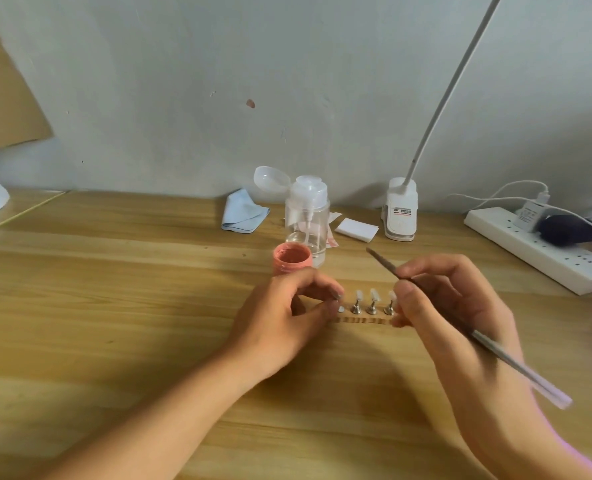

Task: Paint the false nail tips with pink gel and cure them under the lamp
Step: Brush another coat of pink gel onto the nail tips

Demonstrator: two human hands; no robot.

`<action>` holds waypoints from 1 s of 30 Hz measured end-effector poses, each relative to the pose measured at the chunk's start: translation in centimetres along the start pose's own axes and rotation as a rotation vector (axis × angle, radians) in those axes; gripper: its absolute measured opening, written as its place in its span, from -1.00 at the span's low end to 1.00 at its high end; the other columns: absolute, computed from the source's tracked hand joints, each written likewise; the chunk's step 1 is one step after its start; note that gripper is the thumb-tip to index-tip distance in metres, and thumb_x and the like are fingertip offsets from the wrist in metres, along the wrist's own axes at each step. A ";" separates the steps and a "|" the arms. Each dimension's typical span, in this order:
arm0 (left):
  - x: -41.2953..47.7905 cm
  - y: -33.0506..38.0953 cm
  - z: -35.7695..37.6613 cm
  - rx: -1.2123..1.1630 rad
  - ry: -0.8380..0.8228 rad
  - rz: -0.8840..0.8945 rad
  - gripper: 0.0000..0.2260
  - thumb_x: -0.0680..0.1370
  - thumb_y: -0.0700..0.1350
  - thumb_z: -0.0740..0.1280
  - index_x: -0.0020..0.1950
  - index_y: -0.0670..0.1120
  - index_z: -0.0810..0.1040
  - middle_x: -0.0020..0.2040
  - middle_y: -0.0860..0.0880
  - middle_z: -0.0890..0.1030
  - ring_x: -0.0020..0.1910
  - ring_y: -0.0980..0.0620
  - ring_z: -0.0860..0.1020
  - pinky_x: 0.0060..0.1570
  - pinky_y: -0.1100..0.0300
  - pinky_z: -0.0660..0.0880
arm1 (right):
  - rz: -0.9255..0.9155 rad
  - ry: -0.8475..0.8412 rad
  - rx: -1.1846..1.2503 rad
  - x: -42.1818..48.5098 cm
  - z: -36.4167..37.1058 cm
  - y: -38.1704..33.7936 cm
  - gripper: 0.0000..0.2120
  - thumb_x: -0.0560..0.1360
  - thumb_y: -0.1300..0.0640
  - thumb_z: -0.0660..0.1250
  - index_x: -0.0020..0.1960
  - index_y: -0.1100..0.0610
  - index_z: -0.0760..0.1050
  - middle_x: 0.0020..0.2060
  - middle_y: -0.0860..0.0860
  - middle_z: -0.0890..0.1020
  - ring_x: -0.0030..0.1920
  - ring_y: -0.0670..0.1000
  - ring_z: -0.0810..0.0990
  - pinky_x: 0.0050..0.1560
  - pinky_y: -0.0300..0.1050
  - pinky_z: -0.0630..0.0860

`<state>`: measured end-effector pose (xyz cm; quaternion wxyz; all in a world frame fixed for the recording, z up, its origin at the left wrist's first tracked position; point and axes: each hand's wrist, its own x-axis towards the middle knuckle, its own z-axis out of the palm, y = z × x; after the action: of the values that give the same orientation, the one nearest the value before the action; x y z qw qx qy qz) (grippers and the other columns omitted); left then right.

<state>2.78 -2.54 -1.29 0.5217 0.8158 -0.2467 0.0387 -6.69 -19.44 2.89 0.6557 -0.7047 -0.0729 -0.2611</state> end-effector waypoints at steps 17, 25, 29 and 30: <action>-0.3 0.9 0.1 0.054 0.025 -0.084 -0.81 0.48 -0.05 0.41 -0.14 0.30 0.57 -0.14 0.36 0.63 -0.46 0.24 0.42 -0.34 0.32 0.29 | 0.237 -0.357 -0.763 11.6 6.1 0.9 -0.79 0.41 -0.08 0.47 -0.27 0.00 0.53 -0.34 -0.11 0.68 -0.34 -0.16 0.54 -0.42 -0.30 0.33; -0.3 0.7 0.2 -0.090 0.057 -0.065 -0.89 0.38 0.03 0.38 -0.11 0.15 0.59 -0.17 0.20 0.69 -0.45 0.15 0.41 -0.36 0.18 0.38 | -0.107 -0.216 -0.435 7.6 1.9 -1.3 -0.82 0.64 -0.04 0.18 0.00 0.05 0.46 -0.24 -0.10 0.70 -0.40 -0.10 0.57 -0.34 -0.23 0.49; -0.5 0.8 0.2 -0.049 0.061 -0.050 -0.92 0.38 0.03 0.39 -0.14 0.17 0.60 -0.17 0.18 0.68 -0.45 0.19 0.41 -0.37 0.14 0.40 | -0.027 -0.241 -0.300 3.6 -1.0 -0.2 -0.71 0.60 -0.20 0.10 0.18 -0.05 0.39 -0.10 -0.01 0.65 -0.30 0.03 0.55 -0.22 -0.04 0.56; -0.5 0.8 0.1 -0.044 0.061 -0.041 -0.93 0.42 0.00 0.42 -0.14 0.17 0.60 -0.16 0.19 0.68 -0.45 0.20 0.40 -0.37 0.15 0.39 | 0.029 -0.214 -0.195 2.6 -1.2 0.1 -0.72 0.58 -0.20 0.13 0.19 -0.09 0.39 -0.07 0.02 0.65 -0.26 0.07 0.57 -0.19 -0.01 0.60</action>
<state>1.98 -2.74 -0.85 0.5473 0.8075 -0.2148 0.0473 -4.76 -21.27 4.03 0.5761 -0.7900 -0.1065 -0.1809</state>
